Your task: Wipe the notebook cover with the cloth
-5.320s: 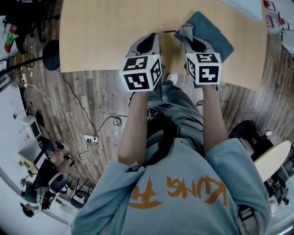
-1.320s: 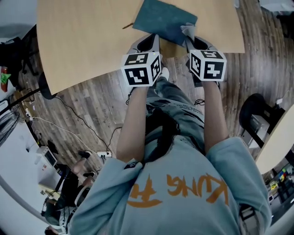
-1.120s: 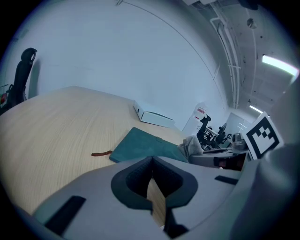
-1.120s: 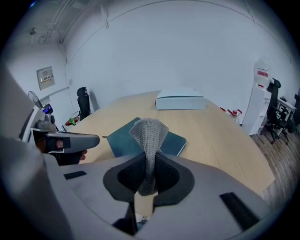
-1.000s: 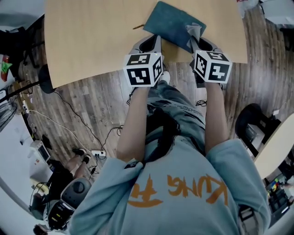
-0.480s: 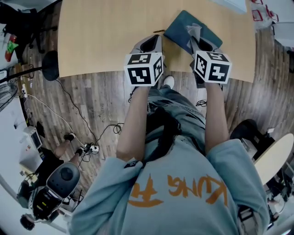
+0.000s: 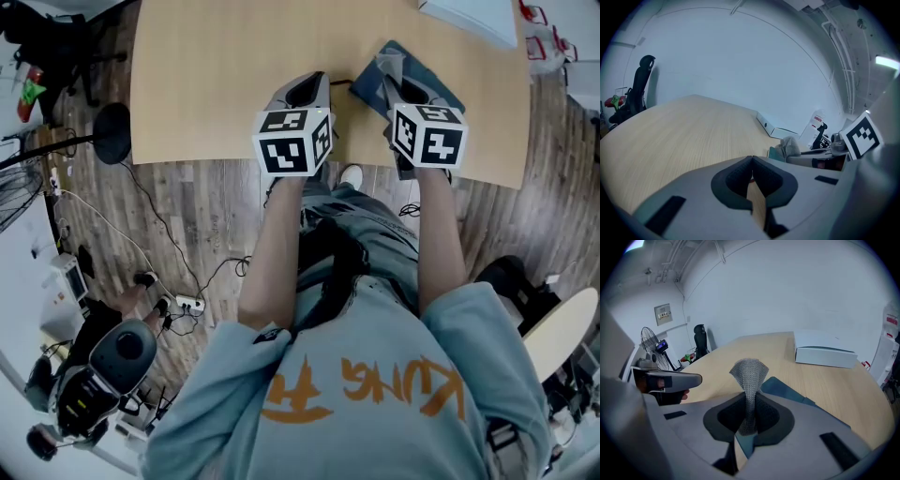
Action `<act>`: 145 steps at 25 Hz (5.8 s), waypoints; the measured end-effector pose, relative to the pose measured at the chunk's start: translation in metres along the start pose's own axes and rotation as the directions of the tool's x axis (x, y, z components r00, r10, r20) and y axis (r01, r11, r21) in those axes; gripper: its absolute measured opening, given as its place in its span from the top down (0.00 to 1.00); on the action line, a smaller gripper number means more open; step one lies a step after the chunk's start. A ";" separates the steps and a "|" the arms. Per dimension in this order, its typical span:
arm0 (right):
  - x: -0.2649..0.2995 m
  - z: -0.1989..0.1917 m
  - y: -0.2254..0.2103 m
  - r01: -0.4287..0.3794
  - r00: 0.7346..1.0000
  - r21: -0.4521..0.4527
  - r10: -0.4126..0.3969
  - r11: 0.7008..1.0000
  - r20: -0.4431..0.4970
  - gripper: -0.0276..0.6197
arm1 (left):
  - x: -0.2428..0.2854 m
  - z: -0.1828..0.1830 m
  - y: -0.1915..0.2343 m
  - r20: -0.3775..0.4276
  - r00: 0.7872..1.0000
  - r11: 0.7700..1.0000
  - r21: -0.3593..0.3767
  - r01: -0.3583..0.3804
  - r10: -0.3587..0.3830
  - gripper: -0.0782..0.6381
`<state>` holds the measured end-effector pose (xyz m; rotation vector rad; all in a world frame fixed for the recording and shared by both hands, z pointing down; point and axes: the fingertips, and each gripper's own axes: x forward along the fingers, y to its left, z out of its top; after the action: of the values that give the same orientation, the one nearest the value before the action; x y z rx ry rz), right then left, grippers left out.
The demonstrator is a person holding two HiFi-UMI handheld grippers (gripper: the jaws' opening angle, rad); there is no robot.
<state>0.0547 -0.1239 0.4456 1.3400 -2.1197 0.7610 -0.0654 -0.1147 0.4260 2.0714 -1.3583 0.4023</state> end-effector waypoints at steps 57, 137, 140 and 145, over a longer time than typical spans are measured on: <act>0.048 -0.002 0.000 0.021 0.994 -0.037 -0.025 0.999 -0.108 0.91 | 0.027 0.011 0.023 -0.032 0.999 1.000 -0.012 0.004 -0.004 0.87; -0.035 -0.062 -0.080 0.113 0.992 0.089 -0.107 0.990 -0.071 0.91 | 0.040 -0.040 -0.087 -0.113 0.986 0.990 0.060 0.126 -0.119 0.87; -0.037 -0.063 -0.082 0.118 0.991 0.098 -0.112 0.988 -0.069 0.91 | 0.041 -0.041 -0.089 -0.118 0.985 0.989 0.061 0.133 -0.125 0.87; -0.040 -0.067 -0.087 0.129 0.990 0.109 -0.122 0.986 -0.069 0.91 | 0.046 -0.045 -0.094 -0.130 0.982 0.987 0.066 0.148 -0.138 0.87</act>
<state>0.1581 -0.0833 0.4816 1.4743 -1.9495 0.8696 0.0426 -0.0921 0.4544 2.1508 -1.1291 0.5193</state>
